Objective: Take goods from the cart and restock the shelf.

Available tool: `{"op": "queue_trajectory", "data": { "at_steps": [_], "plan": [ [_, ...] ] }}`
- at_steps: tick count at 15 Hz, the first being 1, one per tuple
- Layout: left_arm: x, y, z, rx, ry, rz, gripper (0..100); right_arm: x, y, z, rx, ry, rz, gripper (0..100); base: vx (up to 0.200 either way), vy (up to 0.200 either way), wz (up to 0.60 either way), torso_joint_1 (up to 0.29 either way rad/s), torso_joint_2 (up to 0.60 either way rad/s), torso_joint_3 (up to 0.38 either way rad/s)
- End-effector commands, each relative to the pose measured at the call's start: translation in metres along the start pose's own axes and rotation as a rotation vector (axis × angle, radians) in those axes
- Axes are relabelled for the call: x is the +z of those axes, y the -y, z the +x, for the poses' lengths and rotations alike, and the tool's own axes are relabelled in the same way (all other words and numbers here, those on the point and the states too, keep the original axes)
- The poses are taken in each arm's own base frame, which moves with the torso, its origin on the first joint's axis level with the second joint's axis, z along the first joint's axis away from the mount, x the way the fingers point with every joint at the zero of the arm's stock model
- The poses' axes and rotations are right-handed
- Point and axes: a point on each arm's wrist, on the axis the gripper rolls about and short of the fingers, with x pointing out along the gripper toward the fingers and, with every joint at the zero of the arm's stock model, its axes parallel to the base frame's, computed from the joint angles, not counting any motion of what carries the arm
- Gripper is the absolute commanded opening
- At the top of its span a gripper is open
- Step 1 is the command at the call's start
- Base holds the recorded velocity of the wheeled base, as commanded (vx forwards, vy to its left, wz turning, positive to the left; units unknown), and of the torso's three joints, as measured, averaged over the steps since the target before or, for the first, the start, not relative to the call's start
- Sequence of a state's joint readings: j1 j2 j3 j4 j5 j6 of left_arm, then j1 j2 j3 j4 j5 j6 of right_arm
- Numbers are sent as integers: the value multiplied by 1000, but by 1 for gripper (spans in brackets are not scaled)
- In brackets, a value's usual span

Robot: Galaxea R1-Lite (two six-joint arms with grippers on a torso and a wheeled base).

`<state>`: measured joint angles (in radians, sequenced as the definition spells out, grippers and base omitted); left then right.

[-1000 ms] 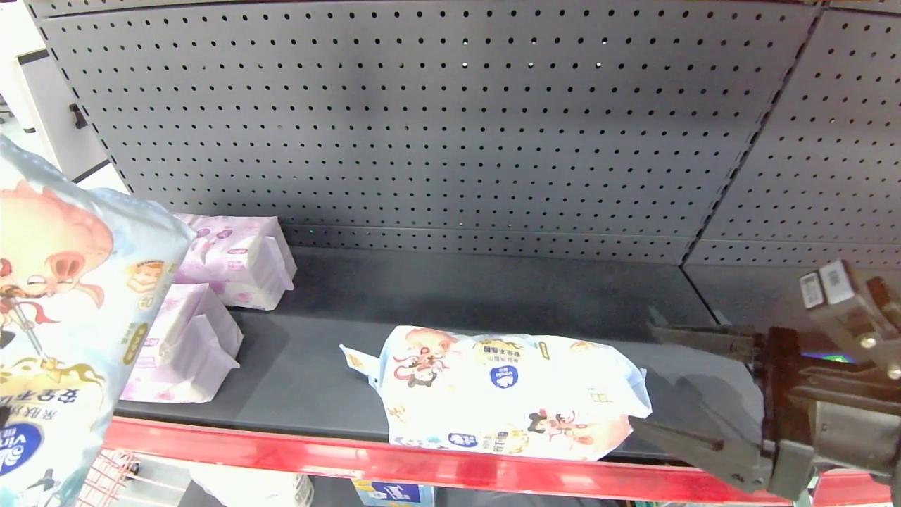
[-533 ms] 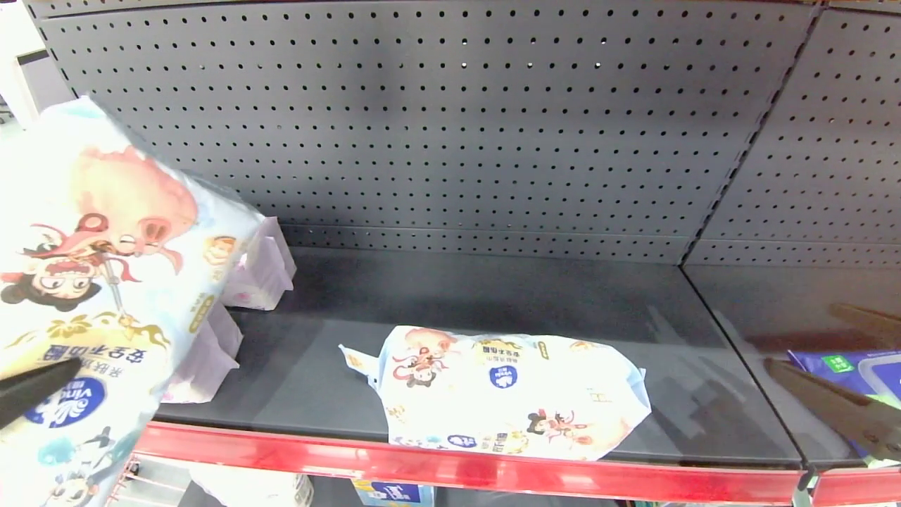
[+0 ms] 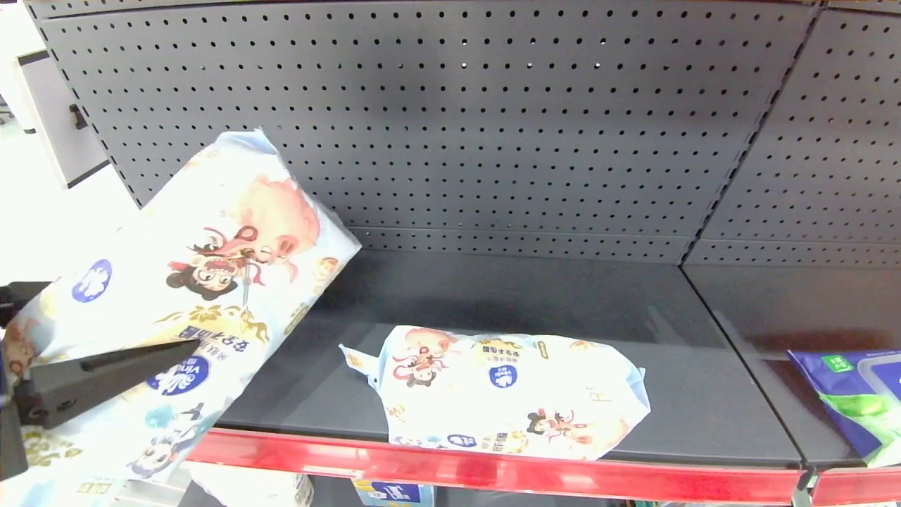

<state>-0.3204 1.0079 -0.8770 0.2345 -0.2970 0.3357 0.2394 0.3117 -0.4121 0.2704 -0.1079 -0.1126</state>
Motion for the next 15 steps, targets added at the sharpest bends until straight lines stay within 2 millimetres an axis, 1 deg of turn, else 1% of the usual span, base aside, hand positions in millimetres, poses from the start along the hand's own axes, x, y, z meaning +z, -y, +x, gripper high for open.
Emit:
{"op": "queue_trajectory", "data": {
  "at_steps": [1, 2, 3, 6, 9, 12, 15],
  "plan": [
    [12, -14, 30, -30, -43, 13, 0, -20, -1, -27, -55, 94, 16, 100, 0, 0, 0, 0, 0, 0],
    [14, -15, 34, -34, -45, 19, 0, -22, -1, -27, -61, 95, 17, 100, 0, 0, 0, 0, 0, 0],
    [17, -19, 43, -78, -43, 26, 0, -30, -3, -25, -74, 89, 18, 100, 0, 0, 0, 0, 0, 0],
    [14, -21, 61, -163, -63, 43, 0, -41, -4, -18, -80, 50, 15, 100, 0, 0, 0, 0, 0, 0],
    [14, -27, 77, -191, -82, 59, 0, -42, -5, -15, -84, 66, 16, 100, 0, 0, 0, 0, 0, 0],
    [20, -38, 107, -180, -54, 85, 0, -42, -5, -15, -86, 69, 17, 100, 0, 0, 0, 0, 0, 0],
    [24, -47, 128, -180, -52, 122, 0, -42, -5, -14, -85, 67, 17, 100, 0, 0, 0, 0, 0, 0]
  ]
}}
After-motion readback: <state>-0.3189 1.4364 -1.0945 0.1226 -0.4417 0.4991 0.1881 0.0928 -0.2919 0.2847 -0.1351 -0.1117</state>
